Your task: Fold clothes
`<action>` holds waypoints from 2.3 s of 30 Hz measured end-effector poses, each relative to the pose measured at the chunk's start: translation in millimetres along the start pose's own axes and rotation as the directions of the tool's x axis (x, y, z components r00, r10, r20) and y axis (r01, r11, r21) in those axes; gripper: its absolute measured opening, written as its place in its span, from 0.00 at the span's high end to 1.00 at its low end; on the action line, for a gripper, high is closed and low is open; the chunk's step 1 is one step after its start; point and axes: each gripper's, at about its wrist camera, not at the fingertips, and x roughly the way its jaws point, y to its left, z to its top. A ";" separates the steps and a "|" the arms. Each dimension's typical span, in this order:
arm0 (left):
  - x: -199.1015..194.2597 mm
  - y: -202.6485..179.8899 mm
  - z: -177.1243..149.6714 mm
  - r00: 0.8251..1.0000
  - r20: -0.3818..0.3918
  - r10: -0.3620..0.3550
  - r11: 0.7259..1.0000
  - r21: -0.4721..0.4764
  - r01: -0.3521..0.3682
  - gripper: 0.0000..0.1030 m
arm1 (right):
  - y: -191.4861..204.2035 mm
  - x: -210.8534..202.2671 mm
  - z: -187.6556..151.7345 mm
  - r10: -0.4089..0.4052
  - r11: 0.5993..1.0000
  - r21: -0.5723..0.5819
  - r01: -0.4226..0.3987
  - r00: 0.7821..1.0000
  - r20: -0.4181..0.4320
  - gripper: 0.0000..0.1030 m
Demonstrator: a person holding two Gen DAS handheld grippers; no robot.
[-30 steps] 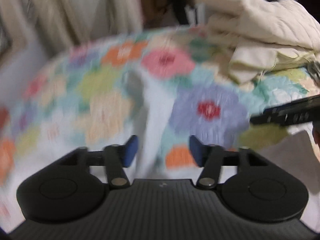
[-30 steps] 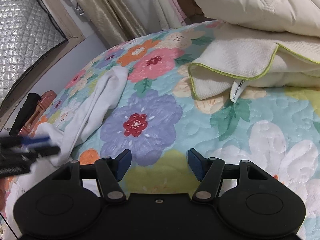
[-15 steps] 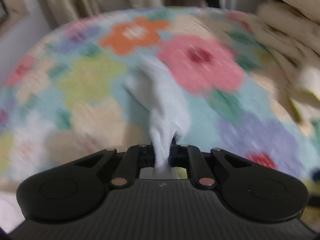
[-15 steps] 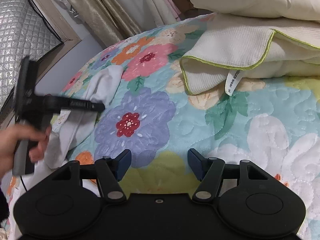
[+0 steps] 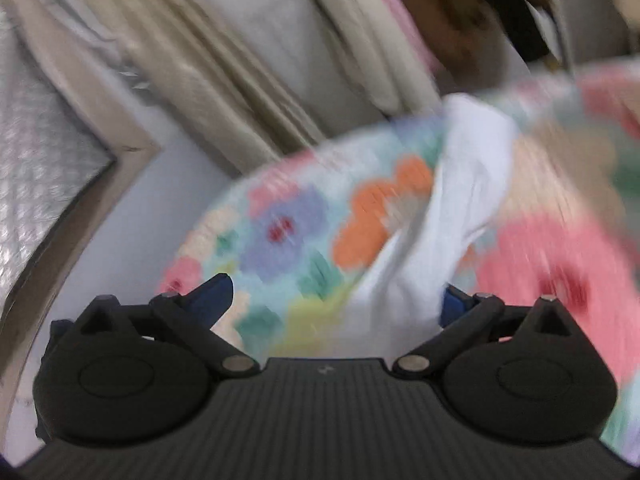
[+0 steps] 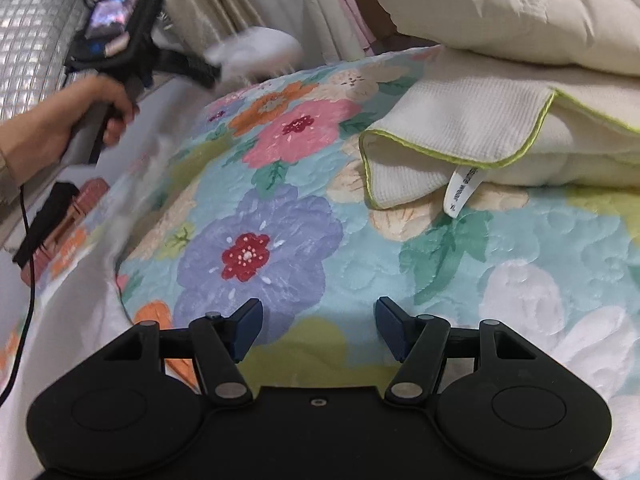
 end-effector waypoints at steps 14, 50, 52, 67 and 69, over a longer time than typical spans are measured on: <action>-57.8 106.7 -156.9 0.986 -0.067 -0.151 0.972 -0.190 0.136 0.39 | -5.3 -11.8 1.3 0.041 0.997 -0.065 -0.044 0.998 -0.051 0.34; -52.1 57.0 -134.2 0.979 -0.071 -0.191 0.974 -0.134 0.180 0.34 | -33.4 -32.4 -13.7 0.165 0.986 0.031 -0.164 0.985 -0.054 0.56; -76.2 65.3 -137.6 0.974 -0.072 -0.215 0.968 -0.151 0.203 0.32 | -35.6 -33.6 -11.2 0.189 0.981 0.049 -0.185 0.979 -0.073 0.51; -233.0 121.5 -242.8 0.962 -0.168 -0.216 0.946 -0.279 0.164 0.29 | -5.8 -39.4 -41.2 0.069 0.973 -0.198 -0.115 0.973 -0.221 0.62; -254.8 137.8 -255.0 0.969 -0.160 -0.187 0.945 -0.300 0.133 0.22 | -7.2 -39.1 -38.9 0.052 0.976 -0.197 -0.095 0.976 -0.212 0.92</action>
